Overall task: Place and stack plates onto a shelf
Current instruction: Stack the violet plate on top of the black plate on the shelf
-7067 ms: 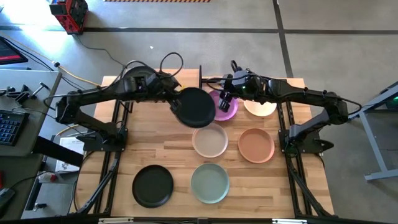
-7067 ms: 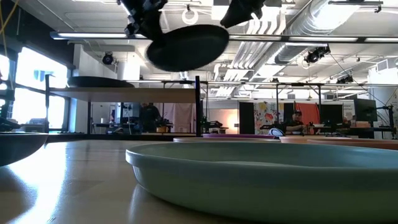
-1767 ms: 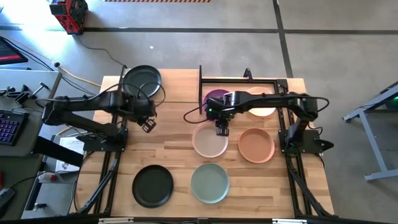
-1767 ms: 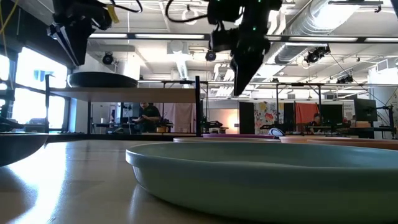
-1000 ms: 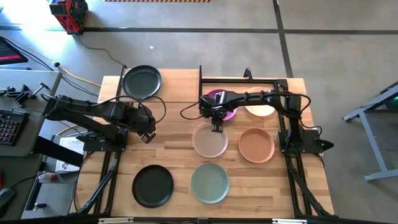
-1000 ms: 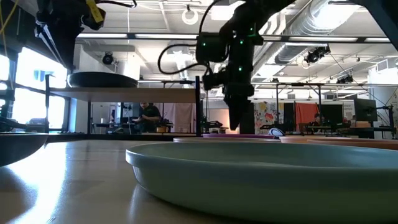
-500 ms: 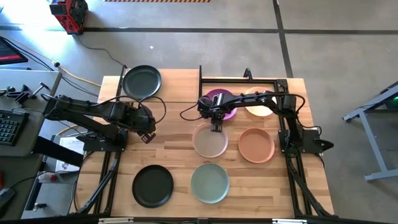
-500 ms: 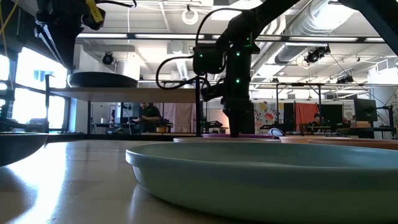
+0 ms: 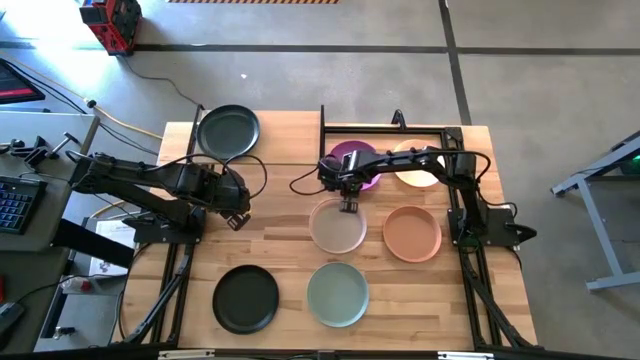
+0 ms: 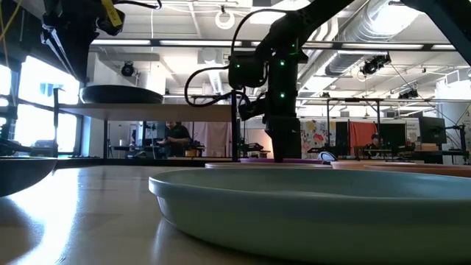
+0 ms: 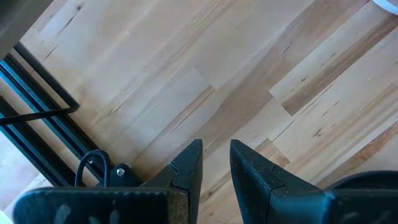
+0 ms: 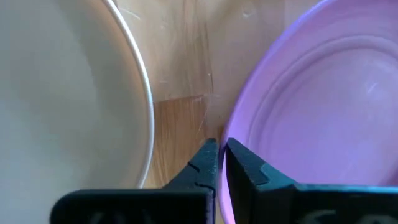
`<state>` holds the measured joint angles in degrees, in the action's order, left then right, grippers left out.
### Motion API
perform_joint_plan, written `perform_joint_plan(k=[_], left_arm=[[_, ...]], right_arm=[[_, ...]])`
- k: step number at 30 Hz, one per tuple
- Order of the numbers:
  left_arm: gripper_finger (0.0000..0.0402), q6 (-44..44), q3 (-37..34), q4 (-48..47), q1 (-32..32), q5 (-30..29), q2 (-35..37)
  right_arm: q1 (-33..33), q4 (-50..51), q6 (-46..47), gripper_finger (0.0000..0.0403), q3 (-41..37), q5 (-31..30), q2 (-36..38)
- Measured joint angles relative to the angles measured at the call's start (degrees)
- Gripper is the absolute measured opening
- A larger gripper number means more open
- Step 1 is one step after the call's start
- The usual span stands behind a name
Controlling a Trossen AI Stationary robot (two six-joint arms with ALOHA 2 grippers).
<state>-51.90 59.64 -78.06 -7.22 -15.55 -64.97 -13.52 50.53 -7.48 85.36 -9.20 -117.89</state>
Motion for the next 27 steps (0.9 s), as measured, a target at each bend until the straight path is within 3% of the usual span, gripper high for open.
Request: perform_joint_plan(k=[15,21,27], left_arm=[[0.0071,1.51,0.02,0.00,0.00,-0.04,0.00],[0.0071,1.51,0.02,0.01,0.01,-0.03,0.00],[0.0071,1.53,0.02,0.02,0.00,-0.02,0.00]], right_arm=[[0.02,1.87,0.58,0.0000,0.00,0.95,0.02],[-0.42,1.55,1.06,0.0001,0.02,5.18,0.09],[-0.37,1.43,1.04,0.0038,0.02,4.98,0.09]])
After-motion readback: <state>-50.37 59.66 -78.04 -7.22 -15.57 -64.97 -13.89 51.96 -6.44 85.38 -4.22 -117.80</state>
